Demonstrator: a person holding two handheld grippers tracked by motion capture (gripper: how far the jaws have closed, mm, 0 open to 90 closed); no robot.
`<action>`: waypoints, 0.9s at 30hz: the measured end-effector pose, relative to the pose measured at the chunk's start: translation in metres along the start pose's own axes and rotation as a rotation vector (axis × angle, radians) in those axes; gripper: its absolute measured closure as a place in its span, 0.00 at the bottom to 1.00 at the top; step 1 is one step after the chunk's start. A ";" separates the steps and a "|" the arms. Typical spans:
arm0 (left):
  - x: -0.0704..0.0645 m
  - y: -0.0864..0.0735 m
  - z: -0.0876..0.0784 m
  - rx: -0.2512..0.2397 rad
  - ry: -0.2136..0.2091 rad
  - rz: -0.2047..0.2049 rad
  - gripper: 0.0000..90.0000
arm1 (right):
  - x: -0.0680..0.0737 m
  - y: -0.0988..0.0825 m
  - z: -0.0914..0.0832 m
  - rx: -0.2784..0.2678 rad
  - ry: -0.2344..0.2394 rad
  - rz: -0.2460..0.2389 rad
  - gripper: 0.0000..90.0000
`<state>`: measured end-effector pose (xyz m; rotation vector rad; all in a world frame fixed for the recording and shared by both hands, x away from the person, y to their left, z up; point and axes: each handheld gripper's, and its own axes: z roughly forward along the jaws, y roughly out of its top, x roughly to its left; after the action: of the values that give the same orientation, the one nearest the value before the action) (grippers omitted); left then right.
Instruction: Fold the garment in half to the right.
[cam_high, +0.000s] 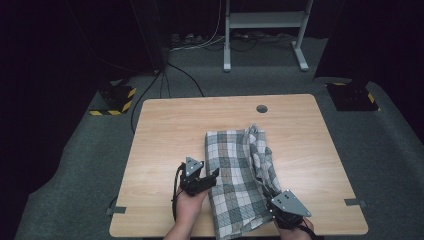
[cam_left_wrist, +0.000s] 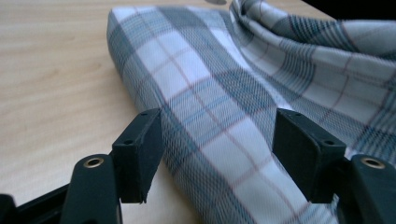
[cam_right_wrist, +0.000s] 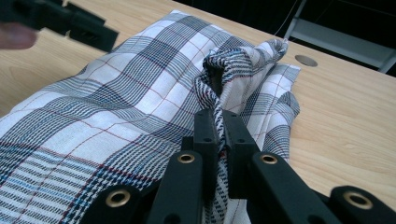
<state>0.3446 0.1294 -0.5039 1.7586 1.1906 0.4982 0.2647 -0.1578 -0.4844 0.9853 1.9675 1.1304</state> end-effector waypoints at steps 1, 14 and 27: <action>0.000 -0.004 -0.001 0.008 0.001 -0.002 0.38 | 0.000 0.000 0.000 0.001 0.000 0.000 0.95; -0.003 -0.024 0.024 0.160 0.038 0.103 0.42 | 0.006 -0.011 0.009 0.042 0.014 -0.003 0.95; 0.027 -0.009 0.033 0.212 0.072 0.169 0.43 | 0.023 -0.016 0.025 0.083 0.053 -0.021 0.95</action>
<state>0.3767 0.1391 -0.5319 2.0495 1.1849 0.5554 0.2694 -0.1337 -0.5128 0.9837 2.0775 1.0810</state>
